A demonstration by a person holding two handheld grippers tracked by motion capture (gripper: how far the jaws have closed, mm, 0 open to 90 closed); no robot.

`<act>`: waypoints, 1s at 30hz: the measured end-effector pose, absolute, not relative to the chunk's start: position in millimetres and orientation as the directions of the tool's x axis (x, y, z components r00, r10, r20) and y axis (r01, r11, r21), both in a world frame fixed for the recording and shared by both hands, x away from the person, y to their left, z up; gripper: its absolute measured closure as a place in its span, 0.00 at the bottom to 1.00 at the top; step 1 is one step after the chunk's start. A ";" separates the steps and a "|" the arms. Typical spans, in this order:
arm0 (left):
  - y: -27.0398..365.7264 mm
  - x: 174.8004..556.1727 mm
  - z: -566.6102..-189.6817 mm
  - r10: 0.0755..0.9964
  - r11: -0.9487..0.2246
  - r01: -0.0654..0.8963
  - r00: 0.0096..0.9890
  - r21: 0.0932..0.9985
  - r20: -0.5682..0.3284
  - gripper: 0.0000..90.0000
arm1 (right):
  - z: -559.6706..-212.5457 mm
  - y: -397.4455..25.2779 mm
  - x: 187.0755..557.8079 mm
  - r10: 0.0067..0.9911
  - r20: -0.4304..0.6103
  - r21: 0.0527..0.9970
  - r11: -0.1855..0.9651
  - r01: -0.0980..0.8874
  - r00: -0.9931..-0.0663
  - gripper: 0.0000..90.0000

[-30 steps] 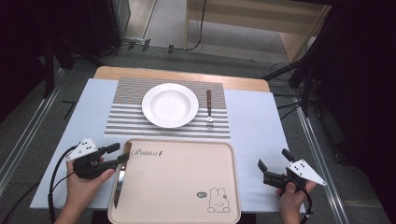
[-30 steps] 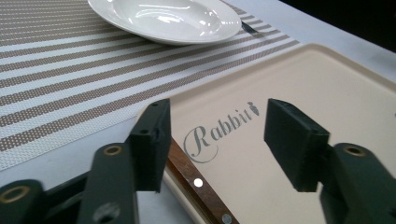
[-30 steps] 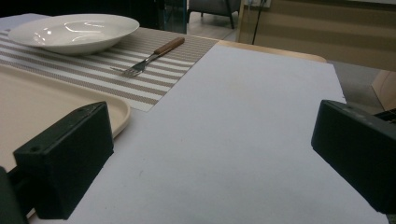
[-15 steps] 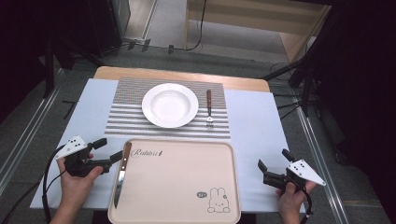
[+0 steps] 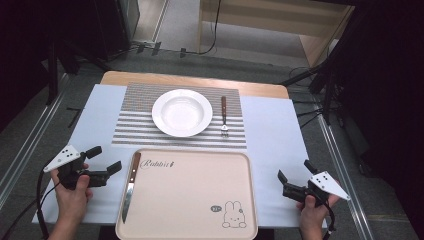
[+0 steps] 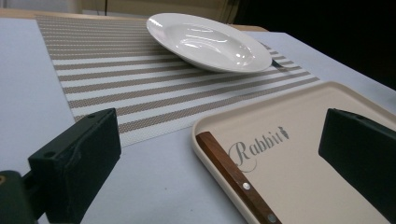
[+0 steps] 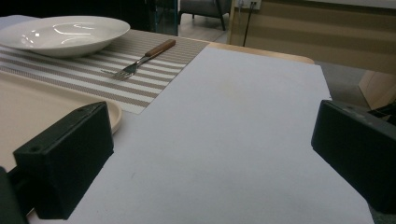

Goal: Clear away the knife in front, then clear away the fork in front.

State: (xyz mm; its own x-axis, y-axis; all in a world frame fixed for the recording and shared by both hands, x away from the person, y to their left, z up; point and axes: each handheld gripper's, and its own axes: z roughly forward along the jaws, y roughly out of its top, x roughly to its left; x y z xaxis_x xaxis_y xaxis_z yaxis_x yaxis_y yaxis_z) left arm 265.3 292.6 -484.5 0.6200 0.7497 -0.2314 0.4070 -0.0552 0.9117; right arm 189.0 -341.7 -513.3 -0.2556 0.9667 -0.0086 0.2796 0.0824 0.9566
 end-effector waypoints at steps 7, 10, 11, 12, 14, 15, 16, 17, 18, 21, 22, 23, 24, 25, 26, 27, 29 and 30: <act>299.5 264.9 -485.3 0.755 -0.052 0.401 0.616 0.915 -0.227 0.00 | -512.5 -340.8 190.3 0.968 -0.010 0.953 0.085 0.290 -0.252 0.00; 301.0 264.4 -486.3 0.757 -0.067 0.393 0.619 0.917 -0.210 0.00 | -511.3 -343.2 189.9 0.965 0.016 0.955 0.064 0.291 -0.263 0.00; 301.4 264.3 -486.6 0.758 -0.069 0.390 0.619 0.918 -0.206 0.00 | -510.9 -343.5 189.9 0.964 0.024 0.955 0.057 0.291 -0.266 0.00; 301.5 264.0 -487.0 0.760 -0.069 0.385 0.618 0.920 -0.202 0.00 | -510.9 -343.1 190.0 0.963 0.028 0.955 0.054 0.292 -0.269 0.00; 301.9 263.7 -487.7 0.763 -0.070 0.385 0.615 0.920 -0.199 0.00 | -510.7 -340.7 190.2 0.962 0.025 0.953 0.059 0.297 -0.273 0.00; 302.4 263.8 -488.1 0.761 -0.078 0.380 0.619 0.922 -0.192 0.00 | -510.2 -338.3 190.3 0.962 0.013 0.953 0.070 0.293 -0.272 0.00; 302.6 263.7 -488.3 0.760 -0.084 0.376 0.623 0.923 -0.185 0.00 | -509.4 -336.4 190.1 0.962 0.006 0.954 0.077 0.289 -0.274 0.00; 302.6 263.9 -488.5 0.760 -0.085 0.376 0.623 0.923 -0.184 0.00 | -508.2 -334.2 189.9 0.960 0.003 0.955 0.080 0.285 -0.279 0.00; 302.9 264.2 -488.7 0.757 -0.084 0.375 0.627 0.923 -0.186 0.00 | -506.9 -332.2 190.0 0.958 0.000 0.956 0.084 0.280 -0.287 0.00; 304.3 264.4 -489.4 0.753 -0.085 0.372 0.631 0.924 -0.185 0.00 | -503.1 -325.9 190.7 0.957 -0.002 0.958 0.085 0.274 -0.290 0.00; 304.2 263.9 -489.5 0.754 -0.089 0.365 0.633 0.927 -0.177 0.00 | -501.9 -323.7 190.8 0.957 -0.008 0.958 0.090 0.271 -0.289 0.00; 303.9 263.2 -489.2 0.754 -0.098 0.359 0.635 0.928 -0.166 0.00 | -500.7 -321.4 190.8 0.957 -0.008 0.958 0.090 0.273 -0.289 0.00; 303.4 262.6 -488.9 0.756 -0.106 0.353 0.636 0.930 -0.155 0.00 | -499.3 -319.9 191.1 0.957 -0.011 0.958 0.094 0.272 -0.291 0.00; 303.1 262.5 -488.8 0.753 -0.109 0.351 0.640 0.930 -0.154 0.00 | -497.7 -318.6 191.4 0.954 -0.003 0.958 0.088 0.272 -0.299 0.00; 302.8 262.3 -489.0 0.753 -0.108 0.351 0.639 0.930 -0.153 0.00 | -496.4 -317.8 192.0 0.952 -0.001 0.959 0.088 0.270 -0.305 0.00; 302.9 262.2 -489.5 0.751 -0.108 0.349 0.642 0.931 -0.154 0.00 | -494.1 -316.1 193.0 0.950 0.006 0.958 0.084 0.273 -0.313 0.00; 303.4 262.3 -490.5 0.752 -0.109 0.350 0.641 0.930 -0.153 0.00 | -490.0 -313.4 195.5 0.943 0.003 0.958 0.092 0.273 -0.332 0.00; 303.5 262.4 -491.0 0.753 -0.116 0.349 0.642 0.930 -0.147 0.00 | -487.9 -311.8 196.9 0.942 -0.001 0.957 0.098 0.272 -0.335 0.00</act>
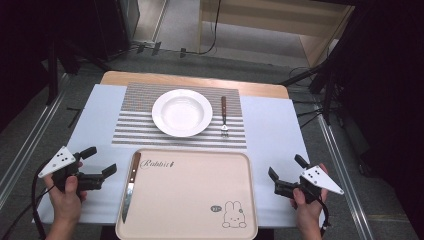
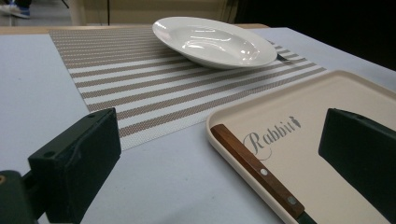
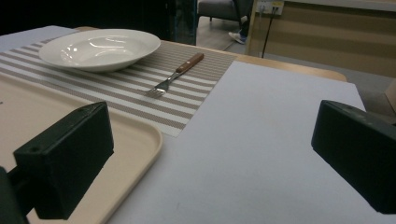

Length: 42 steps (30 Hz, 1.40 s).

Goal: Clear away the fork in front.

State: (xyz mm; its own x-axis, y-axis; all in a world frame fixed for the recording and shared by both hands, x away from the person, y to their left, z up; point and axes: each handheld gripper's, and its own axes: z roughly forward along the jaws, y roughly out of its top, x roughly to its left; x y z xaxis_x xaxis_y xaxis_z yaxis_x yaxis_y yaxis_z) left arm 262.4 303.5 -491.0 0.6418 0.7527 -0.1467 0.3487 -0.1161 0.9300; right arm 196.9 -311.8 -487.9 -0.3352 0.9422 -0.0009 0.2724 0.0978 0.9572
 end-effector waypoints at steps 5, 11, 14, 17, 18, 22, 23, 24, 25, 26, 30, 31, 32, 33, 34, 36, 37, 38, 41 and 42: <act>301.8 262.1 -492.7 0.759 -0.123 0.342 0.638 0.931 -0.134 0.00 | -477.1 -303.6 206.6 0.941 -0.025 0.954 0.123 0.273 -0.338 0.00; 303.4 259.8 -493.7 0.760 -0.105 0.325 0.635 0.940 -0.135 0.00 | -464.6 -291.8 224.0 0.934 -0.029 0.955 0.132 0.266 -0.357 0.00; 304.5 259.1 -493.7 0.763 -0.090 0.315 0.631 0.945 -0.138 0.00 | -458.4 -285.4 231.2 0.928 -0.040 0.955 0.145 0.259 -0.372 0.00; 304.2 258.4 -493.8 0.764 -0.091 0.310 0.631 0.946 -0.133 0.00 | -452.1 -278.3 239.0 0.924 -0.052 0.955 0.156 0.252 -0.378 0.00; 304.2 258.5 -493.8 0.763 -0.092 0.309 0.633 0.946 -0.133 0.00 | -450.6 -276.7 241.6 0.923 -0.056 0.956 0.160 0.248 -0.381 0.00; 304.0 258.3 -494.1 0.762 -0.093 0.310 0.634 0.946 -0.133 0.00 | -446.9 -270.1 252.4 0.921 -0.050 0.953 0.160 0.258 -0.386 0.00; 303.9 258.2 -494.2 0.762 -0.092 0.310 0.634 0.946 -0.133 0.00 | -446.4 -268.2 255.5 0.921 -0.051 0.952 0.163 0.261 -0.387 0.00; 303.7 258.1 -494.2 0.762 -0.092 0.310 0.633 0.946 -0.133 0.00 | -445.9 -266.1 258.5 0.920 -0.051 0.950 0.165 0.266 -0.389 0.00; 303.6 258.1 -494.2 0.763 -0.094 0.309 0.633 0.946 -0.131 0.00 | -445.4 -264.2 261.5 0.920 -0.054 0.948 0.170 0.270 -0.389 0.00; 303.4 258.0 -494.3 0.763 -0.096 0.310 0.633 0.946 -0.130 0.00 | -445.1 -262.9 264.0 0.919 -0.057 0.947 0.173 0.270 -0.391 0.00; 302.1 257.9 -494.5 0.763 -0.095 0.309 0.633 0.946 -0.130 0.00 | -442.5 -255.6 277.5 0.920 -0.056 0.942 0.178 0.285 -0.388 0.00; 302.0 257.9 -494.6 0.763 -0.095 0.308 0.633 0.947 -0.130 0.00 | -442.0 -254.5 281.1 0.921 -0.058 0.941 0.179 0.286 -0.386 0.00; 302.0 257.9 -494.6 0.763 -0.096 0.307 0.634 0.947 -0.128 0.00 | -441.5 -253.4 284.4 0.922 -0.053 0.941 0.174 0.290 -0.383 0.00; 302.1 257.9 -494.5 0.764 -0.095 0.306 0.633 0.947 -0.128 0.00 | -441.1 -252.5 287.7 0.923 -0.050 0.940 0.172 0.295 -0.381 0.00; 302.6 257.8 -494.4 0.764 -0.097 0.307 0.633 0.947 -0.127 0.00 | -440.7 -251.4 291.3 0.924 -0.047 0.939 0.170 0.298 -0.380 0.00; 303.2 258.0 -494.4 0.764 -0.094 0.308 0.631 0.947 -0.129 0.00 | -439.8 -249.0 298.0 0.924 -0.041 0.938 0.166 0.305 -0.379 0.00; 303.4 257.9 -494.4 0.765 -0.092 0.310 0.631 0.946 -0.132 0.00 | -439.7 -247.7 301.6 0.925 -0.042 0.936 0.169 0.308 -0.378 0.00; 303.4 257.9 -494.4 0.765 -0.091 0.310 0.630 0.947 -0.133 0.00 | -439.8 -246.4 305.3 0.926 -0.045 0.934 0.173 0.313 -0.375 0.00; 303.5 257.9 -494.4 0.764 -0.091 0.309 0.631 0.947 -0.132 0.00 | -441.6 -241.9 317.7 0.928 -0.041 0.923 0.177 0.342 -0.369 0.00; 303.4 257.9 -494.4 0.764 -0.090 0.308 0.632 0.947 -0.133 0.00 | -442.6 -240.5 321.9 0.929 -0.041 0.920 0.179 0.349 -0.367 0.00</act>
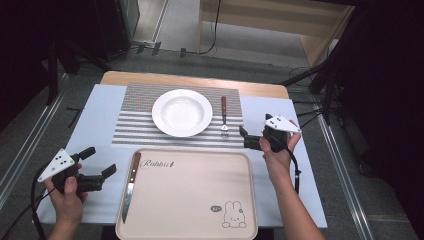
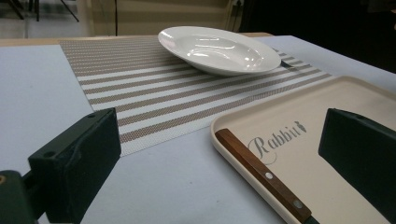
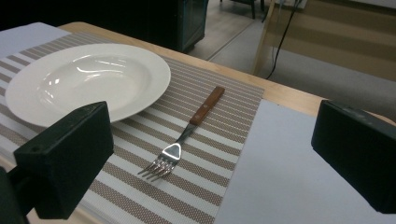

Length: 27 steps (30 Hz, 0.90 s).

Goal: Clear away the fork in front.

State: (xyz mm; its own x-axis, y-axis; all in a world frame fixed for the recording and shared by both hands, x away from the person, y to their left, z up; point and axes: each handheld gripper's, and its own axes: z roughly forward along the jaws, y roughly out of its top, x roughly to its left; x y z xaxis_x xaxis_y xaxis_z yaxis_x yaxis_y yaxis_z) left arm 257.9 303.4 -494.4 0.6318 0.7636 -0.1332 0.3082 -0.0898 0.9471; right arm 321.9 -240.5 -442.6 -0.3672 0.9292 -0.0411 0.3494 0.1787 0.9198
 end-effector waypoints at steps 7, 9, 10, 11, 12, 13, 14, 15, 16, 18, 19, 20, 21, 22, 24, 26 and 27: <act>303.8 257.6 -494.5 0.759 -0.085 0.302 0.637 0.950 -0.135 0.00 | -446.8 -229.9 347.2 0.927 -0.019 0.900 0.180 0.398 -0.375 0.00; 303.9 257.6 -494.5 0.758 -0.084 0.301 0.638 0.950 -0.135 0.00 | -447.5 -226.8 353.4 0.927 -0.015 0.896 0.179 0.406 -0.375 0.00; 304.0 257.6 -494.6 0.758 -0.082 0.301 0.638 0.950 -0.136 0.00 | -447.8 -225.2 356.7 0.927 -0.015 0.893 0.181 0.412 -0.375 0.00; 304.2 257.6 -494.6 0.758 -0.083 0.301 0.638 0.950 -0.136 0.00 | -448.1 -223.8 359.9 0.926 -0.013 0.889 0.184 0.420 -0.378 0.00; 304.2 257.6 -494.6 0.758 -0.081 0.301 0.638 0.950 -0.138 0.00 | -448.3 -222.3 363.0 0.925 -0.012 0.887 0.184 0.423 -0.379 0.00; 304.3 257.7 -494.6 0.758 -0.082 0.301 0.638 0.950 -0.137 0.00 | -448.6 -221.0 365.8 0.927 -0.007 0.886 0.180 0.428 -0.376 0.00; 304.3 257.7 -494.6 0.758 -0.082 0.301 0.638 0.950 -0.137 0.00 | -448.9 -220.0 368.9 0.926 -0.004 0.882 0.181 0.434 -0.379 0.02; 304.2 257.7 -494.6 0.757 -0.082 0.301 0.638 0.950 -0.137 0.00 | -449.2 -219.1 370.9 0.928 -0.005 0.882 0.180 0.436 -0.374 0.04; 304.2 257.7 -494.7 0.758 -0.081 0.301 0.638 0.950 -0.137 0.00 | -449.8 -217.6 374.3 0.930 -0.007 0.879 0.182 0.442 -0.368 0.04; 304.2 257.7 -494.7 0.757 -0.082 0.300 0.639 0.950 -0.137 0.00 | -450.9 -215.2 379.5 0.929 -0.005 0.873 0.185 0.451 -0.371 0.04; 304.2 257.8 -494.7 0.756 -0.083 0.299 0.640 0.951 -0.136 0.00 | -451.6 -213.9 381.9 0.929 -0.001 0.871 0.182 0.457 -0.369 0.04; 304.2 257.8 -494.7 0.757 -0.082 0.299 0.640 0.951 -0.136 0.00 | -452.6 -213.1 384.5 0.929 -0.001 0.869 0.184 0.459 -0.371 0.04; 304.2 257.8 -494.7 0.756 -0.082 0.299 0.640 0.951 -0.136 0.00 | -453.7 -212.0 387.0 0.929 0.007 0.864 0.181 0.470 -0.370 0.04; 304.2 257.8 -494.7 0.757 -0.083 0.299 0.640 0.951 -0.135 0.00 | -454.8 -211.1 389.7 0.929 0.009 0.859 0.181 0.478 -0.369 0.04; 304.2 257.8 -494.7 0.756 -0.084 0.299 0.640 0.951 -0.135 0.00 | -456.7 -209.3 394.4 0.932 0.016 0.850 0.178 0.496 -0.362 0.06; 304.3 257.8 -494.7 0.756 -0.084 0.298 0.640 0.951 -0.134 0.00 | -457.8 -207.8 399.4 0.931 0.035 0.842 0.168 0.512 -0.364 0.06; 304.2 257.8 -494.7 0.756 -0.083 0.298 0.641 0.951 -0.135 0.00 | -458.4 -207.3 402.0 0.930 0.041 0.839 0.167 0.518 -0.366 0.09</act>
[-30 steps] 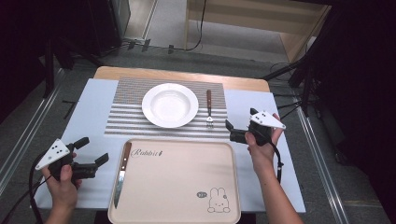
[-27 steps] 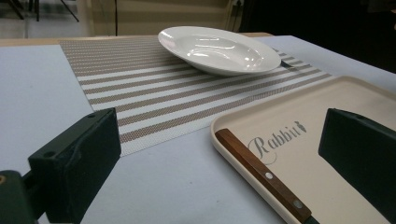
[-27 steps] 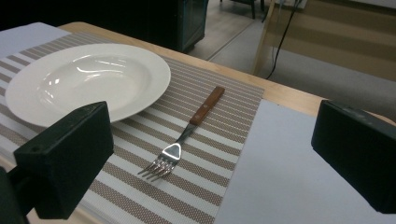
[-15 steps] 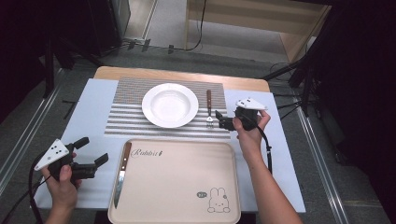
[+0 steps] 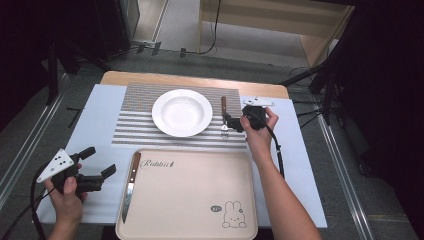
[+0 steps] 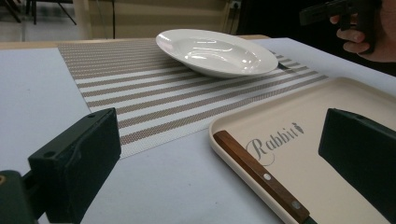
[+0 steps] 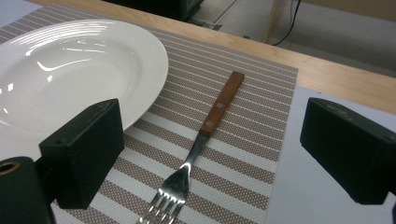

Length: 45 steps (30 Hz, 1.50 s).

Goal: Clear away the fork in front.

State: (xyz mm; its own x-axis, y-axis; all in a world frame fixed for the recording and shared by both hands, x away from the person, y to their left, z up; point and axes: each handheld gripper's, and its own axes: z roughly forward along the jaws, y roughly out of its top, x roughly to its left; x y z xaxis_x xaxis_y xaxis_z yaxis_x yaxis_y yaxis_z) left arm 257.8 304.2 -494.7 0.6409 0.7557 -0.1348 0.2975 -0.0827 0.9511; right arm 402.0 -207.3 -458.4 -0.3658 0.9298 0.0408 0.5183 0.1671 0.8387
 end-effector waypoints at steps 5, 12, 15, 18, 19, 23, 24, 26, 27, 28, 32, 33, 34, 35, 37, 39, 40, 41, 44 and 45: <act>304.3 257.9 -494.8 0.755 -0.084 0.296 0.642 0.951 -0.134 0.00 | -462.5 -205.5 414.1 0.934 0.076 0.814 0.144 0.562 -0.350 0.26; 304.2 258.2 -494.8 0.756 -0.082 0.297 0.641 0.951 -0.135 0.00 | -467.2 -197.5 427.4 0.933 0.109 0.769 0.139 0.624 -0.342 0.33; 304.3 258.2 -494.8 0.756 -0.082 0.297 0.641 0.951 -0.135 0.00 | -469.5 -195.0 432.3 0.939 0.127 0.755 0.118 0.645 -0.321 0.43; 304.3 258.2 -494.8 0.755 -0.082 0.297 0.641 0.951 -0.135 0.00 | -471.9 -190.6 437.5 0.944 0.113 0.738 0.129 0.662 -0.309 0.51; 304.3 258.2 -494.8 0.756 -0.082 0.297 0.641 0.951 -0.135 0.00 | -473.0 -189.1 439.7 0.944 0.105 0.725 0.142 0.674 -0.312 0.54; 304.3 258.3 -494.8 0.756 -0.082 0.297 0.641 0.951 -0.135 0.00 | -476.7 -184.5 447.8 0.937 0.113 0.686 0.166 0.709 -0.330 0.63; 304.2 258.3 -494.9 0.756 -0.082 0.297 0.641 0.951 -0.135 0.00 | -477.5 -182.9 449.3 0.939 0.108 0.681 0.170 0.712 -0.327 0.64; 304.3 258.3 -494.9 0.755 -0.082 0.297 0.642 0.951 -0.135 0.00 | -478.8 -181.2 452.1 0.948 0.082 0.672 0.176 0.719 -0.308 0.66; 304.3 258.4 -494.8 0.756 -0.082 0.297 0.641 0.951 -0.135 0.00 | -479.3 -181.1 453.7 0.952 0.084 0.666 0.167 0.727 -0.295 0.66; 304.3 258.4 -494.9 0.755 -0.082 0.297 0.641 0.951 -0.135 0.00 | -480.1 -181.3 455.6 0.953 0.089 0.663 0.160 0.731 -0.289 0.67; 304.0 258.7 -494.8 0.755 -0.085 0.296 0.642 0.952 -0.132 0.00 | -483.2 -181.0 461.6 0.960 0.105 0.635 0.135 0.761 -0.258 0.71; 303.9 258.8 -494.9 0.755 -0.086 0.295 0.642 0.952 -0.131 0.00 | -484.0 -180.8 463.1 0.961 0.109 0.629 0.130 0.766 -0.253 0.71; 303.8 258.8 -494.8 0.755 -0.088 0.295 0.643 0.952 -0.129 0.00 | -485.0 -180.6 464.5 0.963 0.106 0.626 0.128 0.769 -0.247 0.71; 303.8 258.8 -494.9 0.754 -0.088 0.294 0.644 0.952 -0.129 0.00 | -485.6 -180.4 465.8 0.965 0.105 0.620 0.127 0.774 -0.242 0.71; 303.6 258.8 -494.9 0.754 -0.088 0.294 0.644 0.952 -0.129 0.00 | -487.1 -180.1 468.7 0.966 0.105 0.613 0.124 0.780 -0.236 0.71; 303.7 258.8 -494.9 0.754 -0.089 0.294 0.644 0.952 -0.128 0.00 | -488.2 -180.0 471.0 0.966 0.115 0.612 0.114 0.783 -0.231 0.71; 303.7 258.8 -494.9 0.754 -0.089 0.294 0.644 0.952 -0.128 0.00 | -488.8 -179.7 472.1 0.967 0.119 0.614 0.107 0.782 -0.226 0.71; 303.7 258.7 -494.9 0.754 -0.089 0.294 0.644 0.952 -0.129 0.00 | -489.3 -179.4 473.1 0.967 0.126 0.610 0.101 0.786 -0.223 0.71; 303.8 258.8 -494.9 0.754 -0.088 0.295 0.644 0.952 -0.130 0.00 | -492.6 -177.8 475.4 0.969 0.124 0.604 0.098 0.791 -0.216 0.71; 303.8 258.8 -494.9 0.755 -0.087 0.294 0.643 0.952 -0.130 0.00 | -493.7 -177.5 475.9 0.970 0.125 0.600 0.095 0.794 -0.210 0.71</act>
State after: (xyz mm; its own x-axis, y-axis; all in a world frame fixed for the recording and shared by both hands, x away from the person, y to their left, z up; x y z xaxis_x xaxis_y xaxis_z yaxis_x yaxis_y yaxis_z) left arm 258.8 303.8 -494.9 0.6432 0.7546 -0.1298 0.2944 -0.0873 0.9517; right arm 475.9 -177.5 -493.7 -0.2105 0.9696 0.1251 0.7941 0.0949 0.6003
